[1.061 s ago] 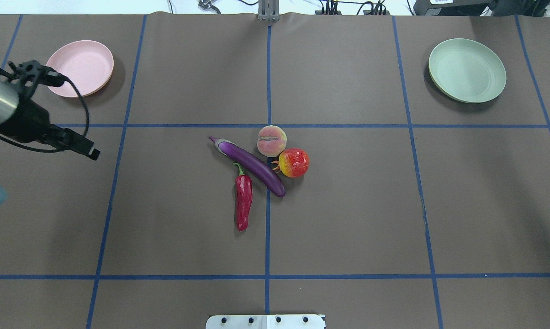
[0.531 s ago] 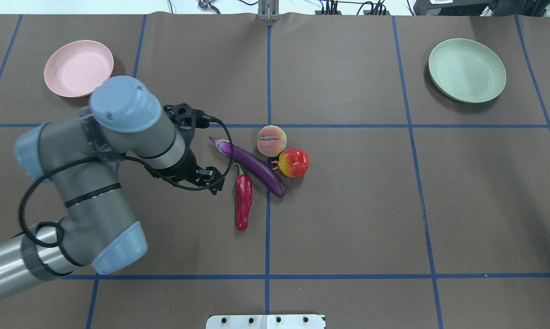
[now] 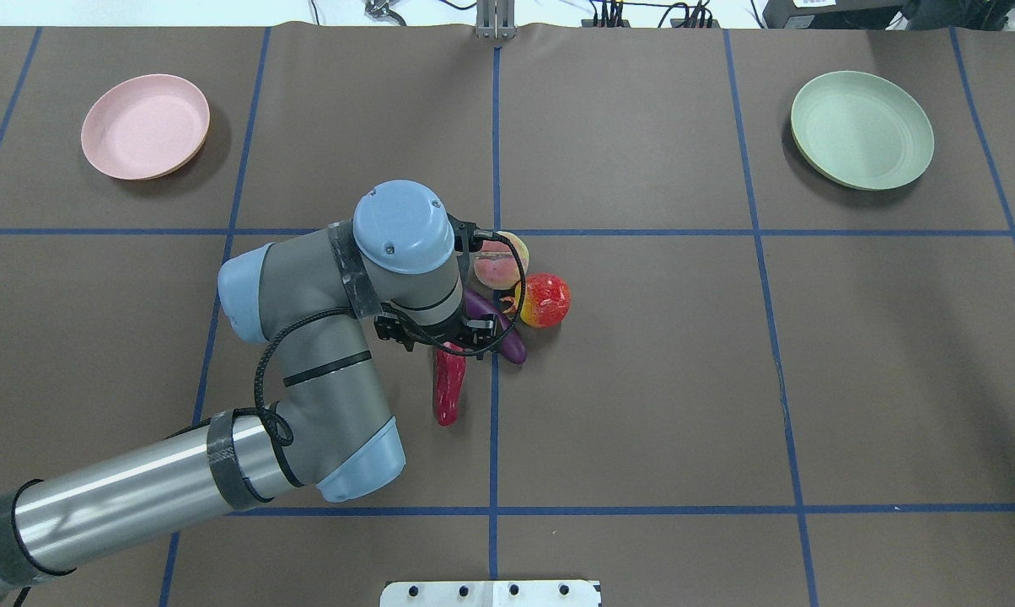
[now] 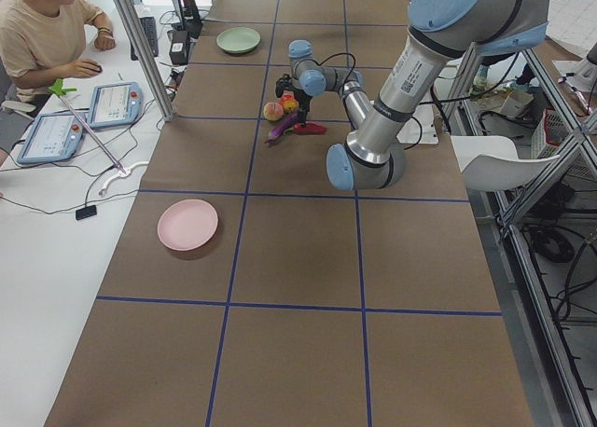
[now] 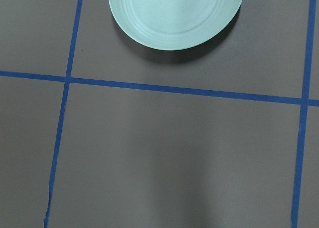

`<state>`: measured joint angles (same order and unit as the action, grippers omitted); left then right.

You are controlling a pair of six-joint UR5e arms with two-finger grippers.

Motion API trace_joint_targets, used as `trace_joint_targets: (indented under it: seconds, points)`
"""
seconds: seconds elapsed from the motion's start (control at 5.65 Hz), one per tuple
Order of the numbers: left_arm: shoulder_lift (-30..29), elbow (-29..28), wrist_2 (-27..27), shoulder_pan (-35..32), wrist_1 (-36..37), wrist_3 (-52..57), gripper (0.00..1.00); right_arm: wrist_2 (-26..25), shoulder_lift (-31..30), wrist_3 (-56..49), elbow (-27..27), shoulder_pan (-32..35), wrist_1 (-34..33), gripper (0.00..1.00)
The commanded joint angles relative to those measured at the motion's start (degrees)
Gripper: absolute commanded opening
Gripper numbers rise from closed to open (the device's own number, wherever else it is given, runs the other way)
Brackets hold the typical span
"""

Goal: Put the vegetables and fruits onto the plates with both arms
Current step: 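Reach the left gripper down to the red chili pepper and grasp it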

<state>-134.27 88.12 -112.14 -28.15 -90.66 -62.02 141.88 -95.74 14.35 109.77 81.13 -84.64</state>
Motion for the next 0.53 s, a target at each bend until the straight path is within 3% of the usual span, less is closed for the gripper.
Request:
trace_joint_targets:
  seconds: [0.0, 0.18, 0.35]
  points:
    - [-0.56, -3.3, 0.61, 0.55, -1.37, -0.82, 1.0, 0.24, -0.06, 0.15, -0.08, -0.18, 0.0, 1.0]
    - [-0.56, -3.83, 0.52, 0.55, -1.45, -0.9, 0.94, 0.24, -0.06, 0.24, -0.17, -0.27, 0.0, 1.0]
    - [-0.64, -3.83, 0.52, 0.64, -1.54, -0.99, 0.2, 0.24, -0.06, 0.24, -0.17, -0.36, 0.0, 1.0]
